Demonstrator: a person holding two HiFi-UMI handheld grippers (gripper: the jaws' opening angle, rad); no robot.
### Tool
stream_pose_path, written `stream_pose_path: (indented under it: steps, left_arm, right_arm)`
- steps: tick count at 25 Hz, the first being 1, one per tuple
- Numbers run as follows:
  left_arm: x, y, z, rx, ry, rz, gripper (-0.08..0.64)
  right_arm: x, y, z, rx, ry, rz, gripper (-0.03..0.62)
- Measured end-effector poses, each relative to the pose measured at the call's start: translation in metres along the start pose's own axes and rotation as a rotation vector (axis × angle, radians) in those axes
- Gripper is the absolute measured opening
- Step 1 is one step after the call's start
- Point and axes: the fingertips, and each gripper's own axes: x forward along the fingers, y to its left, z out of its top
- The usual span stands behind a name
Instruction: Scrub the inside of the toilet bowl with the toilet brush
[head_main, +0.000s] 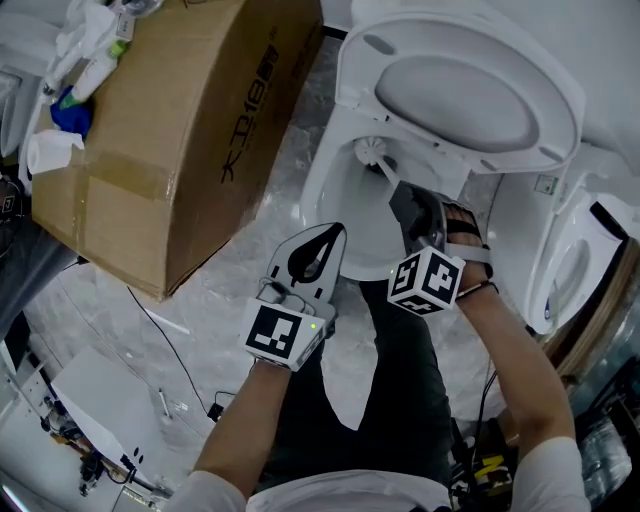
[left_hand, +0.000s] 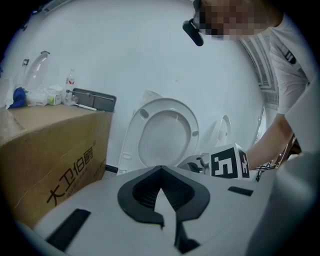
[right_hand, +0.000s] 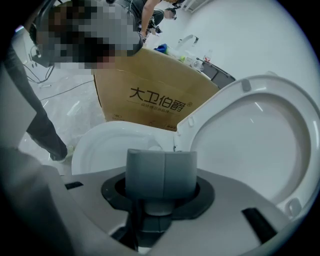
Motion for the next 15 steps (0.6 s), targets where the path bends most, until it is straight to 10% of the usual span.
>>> stream_pose_path:
  steps: [15]
  left_arm:
    - [-0.016, -0.025, -0.013, 0.027, 0.038, -0.044, 0.008]
  right_arm:
    - [-0.063, 0.047, -0.043, 0.26, 0.058, 0.102, 0.155]
